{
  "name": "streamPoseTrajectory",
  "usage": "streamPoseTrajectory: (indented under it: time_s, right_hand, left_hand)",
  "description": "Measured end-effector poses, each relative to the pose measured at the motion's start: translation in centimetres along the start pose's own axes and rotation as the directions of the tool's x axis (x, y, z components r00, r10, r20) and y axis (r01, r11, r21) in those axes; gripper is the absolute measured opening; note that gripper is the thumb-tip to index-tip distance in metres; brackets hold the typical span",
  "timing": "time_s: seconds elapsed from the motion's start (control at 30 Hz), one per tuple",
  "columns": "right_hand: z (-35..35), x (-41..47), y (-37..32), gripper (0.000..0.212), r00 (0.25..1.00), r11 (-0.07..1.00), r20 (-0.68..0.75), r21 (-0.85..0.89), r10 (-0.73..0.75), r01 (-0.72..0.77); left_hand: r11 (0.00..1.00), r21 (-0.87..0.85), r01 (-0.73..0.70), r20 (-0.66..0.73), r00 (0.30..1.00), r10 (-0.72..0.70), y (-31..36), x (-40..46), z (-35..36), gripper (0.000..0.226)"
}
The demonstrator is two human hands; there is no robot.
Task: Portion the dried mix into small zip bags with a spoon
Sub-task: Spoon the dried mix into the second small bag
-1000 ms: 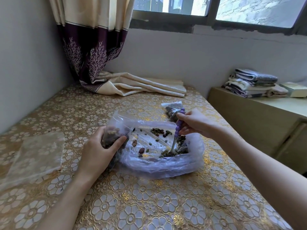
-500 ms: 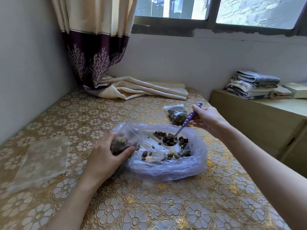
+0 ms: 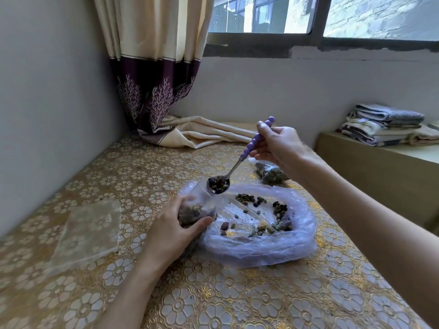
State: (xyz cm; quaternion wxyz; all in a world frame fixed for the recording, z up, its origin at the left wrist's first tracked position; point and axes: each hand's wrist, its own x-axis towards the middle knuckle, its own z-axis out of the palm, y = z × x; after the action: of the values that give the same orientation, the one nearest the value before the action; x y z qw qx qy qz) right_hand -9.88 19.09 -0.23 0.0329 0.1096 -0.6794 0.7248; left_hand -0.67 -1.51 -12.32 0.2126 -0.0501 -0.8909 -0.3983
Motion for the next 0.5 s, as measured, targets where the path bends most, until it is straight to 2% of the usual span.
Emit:
streamPoseTrajectory:
  time_s: [0.17,0.3,0.5]
  right_hand:
    - [2.2,-1.3,-0.2,0.034,0.984,0.988,0.106,-0.05,-0.14,0.146]
    - [3.2,-2.5,-0.4,0.03,0.938,0.946,0.187,-0.087,-0.292,0.312]
    - [3.5,-3.1,-1.3,0.027,0.856,0.856,0.172,-0.1,-0.487,0.507]
  left_hand:
    - [0.995,-0.091,0.031,-0.004,0.999,-0.031,0.2,0.1,0.0,0.061]
    - [0.982,-0.183,0.047,-0.017,0.999,-0.051,0.4,0.0,0.1,0.061]
    - [0.941,-0.335,0.057,-0.045,0.996,-0.076,1.0,-0.1,0.0,0.039]
